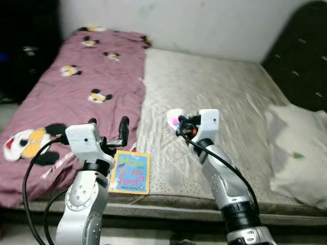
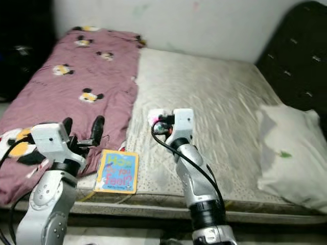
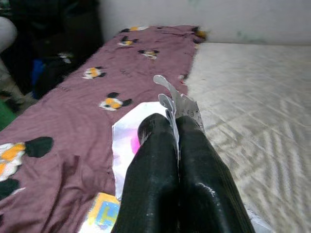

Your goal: Clean up the room

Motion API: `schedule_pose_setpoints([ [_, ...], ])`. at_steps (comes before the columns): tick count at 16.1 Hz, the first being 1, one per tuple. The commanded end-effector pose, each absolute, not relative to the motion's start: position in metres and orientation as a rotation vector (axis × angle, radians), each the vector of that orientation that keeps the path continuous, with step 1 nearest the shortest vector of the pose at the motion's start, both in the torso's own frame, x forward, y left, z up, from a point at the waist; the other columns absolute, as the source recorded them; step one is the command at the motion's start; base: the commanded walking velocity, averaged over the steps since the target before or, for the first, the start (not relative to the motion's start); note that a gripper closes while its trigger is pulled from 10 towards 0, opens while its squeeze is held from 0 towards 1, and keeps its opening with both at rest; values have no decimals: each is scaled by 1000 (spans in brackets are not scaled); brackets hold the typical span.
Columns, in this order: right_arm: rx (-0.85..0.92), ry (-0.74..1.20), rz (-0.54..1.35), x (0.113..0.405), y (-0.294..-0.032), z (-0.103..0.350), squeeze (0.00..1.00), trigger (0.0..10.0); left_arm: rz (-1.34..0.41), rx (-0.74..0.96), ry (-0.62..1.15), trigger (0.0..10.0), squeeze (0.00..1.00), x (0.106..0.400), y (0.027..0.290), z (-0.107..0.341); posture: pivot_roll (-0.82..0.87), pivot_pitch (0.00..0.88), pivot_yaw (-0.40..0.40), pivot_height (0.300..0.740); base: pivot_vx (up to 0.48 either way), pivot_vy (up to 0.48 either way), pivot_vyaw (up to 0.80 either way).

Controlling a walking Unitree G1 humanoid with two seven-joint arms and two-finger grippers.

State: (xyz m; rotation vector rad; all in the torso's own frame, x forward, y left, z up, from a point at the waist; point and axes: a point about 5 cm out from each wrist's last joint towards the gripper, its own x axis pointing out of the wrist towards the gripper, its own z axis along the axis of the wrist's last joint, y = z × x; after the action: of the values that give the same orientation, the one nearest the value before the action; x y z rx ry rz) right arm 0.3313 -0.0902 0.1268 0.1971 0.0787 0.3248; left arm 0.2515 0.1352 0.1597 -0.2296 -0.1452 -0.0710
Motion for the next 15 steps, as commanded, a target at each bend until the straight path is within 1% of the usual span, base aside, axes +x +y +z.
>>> schedule_pose_setpoints([
  [1,188,69,286,334,-103,128,0,10000,-91,-252,-136,10000,0,253,129,159,56,84,-116,740,0,480,-800],
  [2,189,70,287,334,-103,128,0,10000,-92,-252,-136,10000,0,252,129,159,57,83,-115,740,0,480,-800],
  [15,164,125,354,329,-95,119,0,10000,-114,-243,-140,10000,0,252,126,159,57,80,-119,740,0,478,0],
])
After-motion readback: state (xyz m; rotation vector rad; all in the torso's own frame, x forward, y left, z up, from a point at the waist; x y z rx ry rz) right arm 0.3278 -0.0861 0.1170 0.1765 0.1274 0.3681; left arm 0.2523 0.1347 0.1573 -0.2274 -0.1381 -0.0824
